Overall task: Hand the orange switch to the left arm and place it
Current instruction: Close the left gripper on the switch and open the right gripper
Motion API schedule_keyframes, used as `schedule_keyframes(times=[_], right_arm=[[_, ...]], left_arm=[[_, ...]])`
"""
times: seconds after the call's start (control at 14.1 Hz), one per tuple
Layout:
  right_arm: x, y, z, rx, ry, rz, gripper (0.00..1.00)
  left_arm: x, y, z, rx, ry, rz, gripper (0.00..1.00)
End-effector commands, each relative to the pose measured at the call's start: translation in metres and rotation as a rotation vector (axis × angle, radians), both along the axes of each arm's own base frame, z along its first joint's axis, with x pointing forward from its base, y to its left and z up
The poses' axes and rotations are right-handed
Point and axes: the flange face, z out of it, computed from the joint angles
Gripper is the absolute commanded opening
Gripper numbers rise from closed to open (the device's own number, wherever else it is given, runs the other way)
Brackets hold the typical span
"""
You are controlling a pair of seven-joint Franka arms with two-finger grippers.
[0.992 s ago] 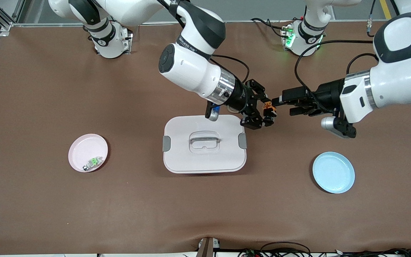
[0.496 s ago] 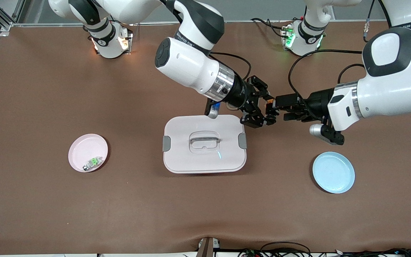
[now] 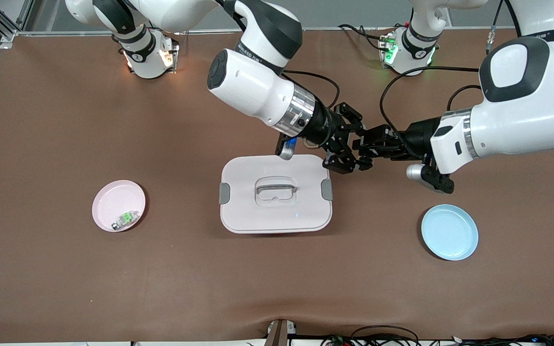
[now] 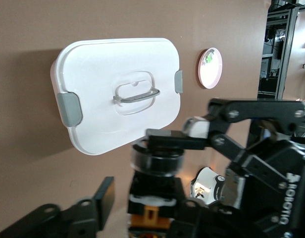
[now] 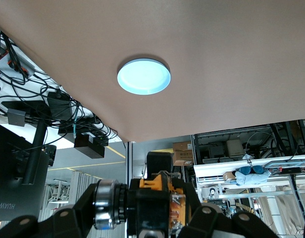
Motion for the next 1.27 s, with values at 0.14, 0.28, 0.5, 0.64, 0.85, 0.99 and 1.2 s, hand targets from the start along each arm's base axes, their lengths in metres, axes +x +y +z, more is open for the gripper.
schedule_keyframes(times=[0.14,0.28,0.5,0.64,0.85,0.99,1.2], right_arm=[[0.005,0.0,0.004,0.032,0.003,-0.021,0.0],[0.004,0.001,0.003,0.031,0.004,-0.02,0.0],[0.004,0.001,0.002,0.035,0.019,-0.025,0.82],[0.008,-0.004,0.004,0.037,0.022,-0.036,1.0],[0.01,-0.005,0.004,0.035,0.022,-0.038,1.0],[0.017,-0.013,0.004,0.027,0.02,-0.037,1.0],[0.032,-0.037,0.008,-0.038,-0.001,0.065,1.0]], left_arm=[[0.001,0.001,0.003,-0.002,-0.012,0.007,0.01],[0.002,0.002,0.003,-0.001,-0.012,0.012,0.0],[0.002,0.003,0.002,0.001,-0.01,0.014,0.0],[0.002,0.003,0.002,0.001,-0.01,0.014,0.0],[0.002,0.004,0.003,0.001,-0.009,0.018,0.0],[0.004,0.01,0.005,0.004,-0.01,0.029,0.0],[0.003,0.025,0.011,0.086,0.035,0.115,0.0]])
